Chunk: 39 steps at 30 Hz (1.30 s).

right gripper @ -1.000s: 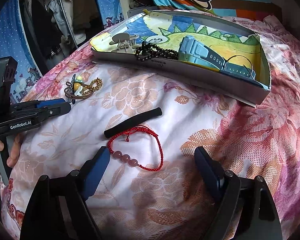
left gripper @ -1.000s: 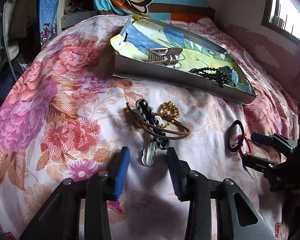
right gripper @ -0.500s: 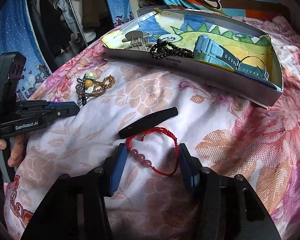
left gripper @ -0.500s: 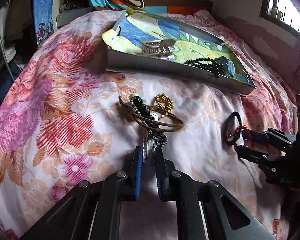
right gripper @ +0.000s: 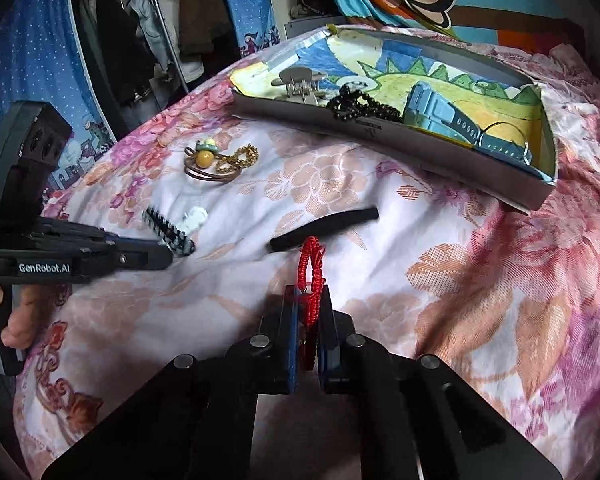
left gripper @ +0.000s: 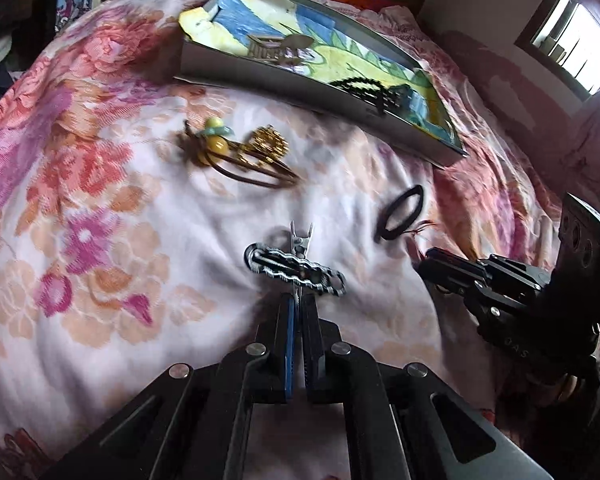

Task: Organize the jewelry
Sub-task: 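Close the left gripper on the keys while the right gripper closes on the red bead bracelet, then carry the keys into the tray with the left gripper while the right gripper carries the bracelet there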

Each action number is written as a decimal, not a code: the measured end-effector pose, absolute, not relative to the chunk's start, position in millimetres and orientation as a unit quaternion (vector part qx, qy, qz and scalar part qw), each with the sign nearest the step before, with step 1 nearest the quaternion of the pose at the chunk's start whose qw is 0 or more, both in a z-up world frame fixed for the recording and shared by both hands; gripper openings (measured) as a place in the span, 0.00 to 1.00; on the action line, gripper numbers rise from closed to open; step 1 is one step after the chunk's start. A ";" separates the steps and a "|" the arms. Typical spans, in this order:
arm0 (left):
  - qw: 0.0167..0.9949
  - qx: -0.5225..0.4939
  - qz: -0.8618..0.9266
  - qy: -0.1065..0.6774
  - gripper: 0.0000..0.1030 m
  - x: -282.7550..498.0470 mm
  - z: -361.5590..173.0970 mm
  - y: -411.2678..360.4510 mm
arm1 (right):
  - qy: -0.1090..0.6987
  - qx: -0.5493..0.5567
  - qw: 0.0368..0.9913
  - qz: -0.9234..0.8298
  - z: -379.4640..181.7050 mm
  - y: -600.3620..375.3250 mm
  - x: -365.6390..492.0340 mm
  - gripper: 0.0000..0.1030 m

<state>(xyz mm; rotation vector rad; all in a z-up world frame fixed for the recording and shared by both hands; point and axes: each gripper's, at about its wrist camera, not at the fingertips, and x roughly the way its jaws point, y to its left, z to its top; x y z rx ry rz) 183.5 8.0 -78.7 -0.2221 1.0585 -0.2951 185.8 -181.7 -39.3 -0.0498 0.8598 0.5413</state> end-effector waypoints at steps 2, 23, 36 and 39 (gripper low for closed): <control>0.843 -0.114 -0.151 0.503 0.04 180.2 -78.7 4.2 | 0.403 -0.022 0.877 0.259 -34.2 -184.2 179.6 0.07; 0.838 -0.197 -0.231 0.453 0.04 139.8 -64.8 -10.5 | 0.375 0.045 0.898 0.228 -17.3 -214.6 141.9 0.07; 0.878 -0.162 -0.204 0.402 0.04 137.2 -56.7 -6.0 | 0.343 0.038 0.909 0.236 -6.5 -210.7 135.4 0.07; 0.888 -0.150 -0.196 0.387 0.04 139.6 -49.5 -7.8 | 0.339 0.050 0.910 0.235 -3.4 -216.3 141.6 0.07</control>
